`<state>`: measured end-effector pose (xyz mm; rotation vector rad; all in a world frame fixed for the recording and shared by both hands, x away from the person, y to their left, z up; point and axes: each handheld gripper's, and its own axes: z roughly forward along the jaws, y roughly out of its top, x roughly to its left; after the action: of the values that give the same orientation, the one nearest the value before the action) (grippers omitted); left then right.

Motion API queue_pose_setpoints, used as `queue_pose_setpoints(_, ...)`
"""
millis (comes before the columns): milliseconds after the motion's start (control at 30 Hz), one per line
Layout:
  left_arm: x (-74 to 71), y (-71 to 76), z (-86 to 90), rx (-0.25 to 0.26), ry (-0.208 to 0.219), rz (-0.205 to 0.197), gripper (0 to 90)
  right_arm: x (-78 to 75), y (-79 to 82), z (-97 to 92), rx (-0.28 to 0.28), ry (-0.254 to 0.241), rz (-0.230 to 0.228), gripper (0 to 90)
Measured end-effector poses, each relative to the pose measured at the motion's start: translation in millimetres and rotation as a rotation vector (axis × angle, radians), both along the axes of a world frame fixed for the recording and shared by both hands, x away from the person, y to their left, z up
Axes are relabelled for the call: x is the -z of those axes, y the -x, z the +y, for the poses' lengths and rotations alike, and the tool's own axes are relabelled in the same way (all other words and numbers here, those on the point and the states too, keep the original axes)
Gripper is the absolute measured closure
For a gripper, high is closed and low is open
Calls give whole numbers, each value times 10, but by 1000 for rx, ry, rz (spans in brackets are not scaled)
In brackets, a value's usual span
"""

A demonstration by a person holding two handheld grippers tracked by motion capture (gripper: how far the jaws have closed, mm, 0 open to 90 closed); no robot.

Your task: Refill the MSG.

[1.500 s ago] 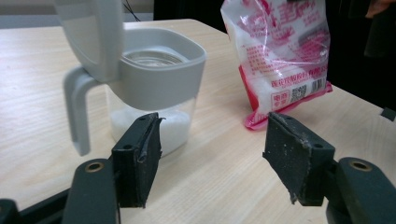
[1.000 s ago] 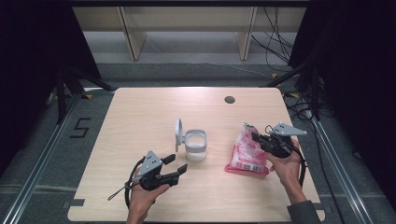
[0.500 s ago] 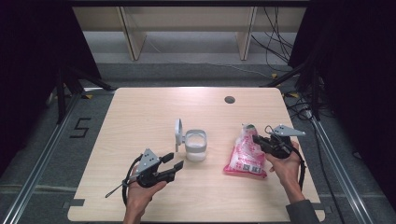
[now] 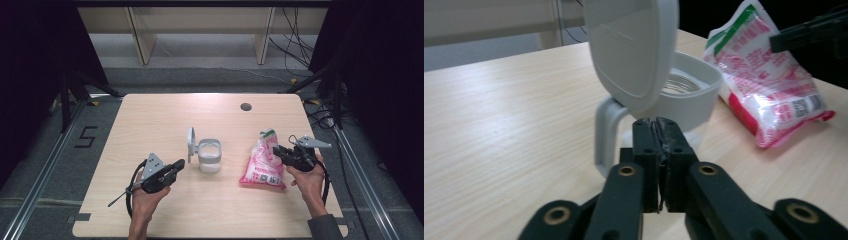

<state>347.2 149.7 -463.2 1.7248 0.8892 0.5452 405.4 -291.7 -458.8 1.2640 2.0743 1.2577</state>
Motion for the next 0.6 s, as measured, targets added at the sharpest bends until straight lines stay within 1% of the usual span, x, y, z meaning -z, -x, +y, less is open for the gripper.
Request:
queue_pose_setpoints(33, -8, -20, 5, -9, 2, 2, 892, 2, 25, 7, 22, -24, 23, 745)
queue_pose_setpoints(67, -16, -41, 15, -12, 8, 1, 892, 14, 26, -2, 26, -30, 17, 726)
queue_pose_setpoints(100, -28, -56, 22, -14, 7, 1, 893, 20, 11, -36, 27, 1, 1, 701)
queue_pose_setpoints(133, -35, -73, 22, -10, 15, -5, 893, 16, 34, -39, 40, -15, 22, 687)
queue_pose_setpoints(167, -50, -72, 18, -23, 16, 5, 893, 11, 59, -36, 60, -37, 36, 679)
queue_pose_setpoints(200, -60, -90, 22, -10, 8, -4, 893, 14, 47, -73, 44, -19, 14, 669)
queue_pose_setpoints(233, -64, -109, 20, -3, 9, -2, 893, 14, 65, -76, 55, -23, 17, 648)
queue_pose_setpoints(267, -73, -116, 16, -6, 2, -2, 893, 9, 87, -74, 72, -36, 27, 641)
queue_pose_setpoints(300, -82, -121, 10, -5, 1, 1, 893, 17, 81, -93, 72, -32, -1, 639)
queue_pose_setpoints(333, -93, -123, 5, -5, -3, 1, 893, 11, 93, -107, 70, -7, -10, 634)
queue_pose_setpoints(367, -101, -133, 3, -1, -1, -3, 893, 2, 106, -118, 74, 22, -28, 631)
queue_pose_setpoints(400, -112, -138, 1, -4, -2, 2, 893, -10, 141, -102, 85, 5, -11, 620)
queue_pose_setpoints(433, -120, -151, 2, -5, -4, 0, 893, -26, 166, -100, 101, 10, -8, 612)
queue_pose_setpoints(467, -125, -163, 0, -7, -2, 1, 893, -46, 187, -112, 96, 15, -5, 606)
queue_pose_setpoints(500, -129, -175, -1, -7, -3, 0, 893, -54, 210, -106, 99, 1, -15, 605)
queue_pose_setpoints(533, -138, -180, 0, -5, -8, 7, 893, -44, 200, -123, 89, 9, -47, 601)
queue_pose_setpoints(567, -140, -182, -2, -10, -4, 9, 893, -58, 246, -110, 104, -11, -26, 596)
queue_pose_setpoints(600, -145, -188, 6, -6, -11, 2, 893, -60, 243, -137, 90, 15, -32, 594)
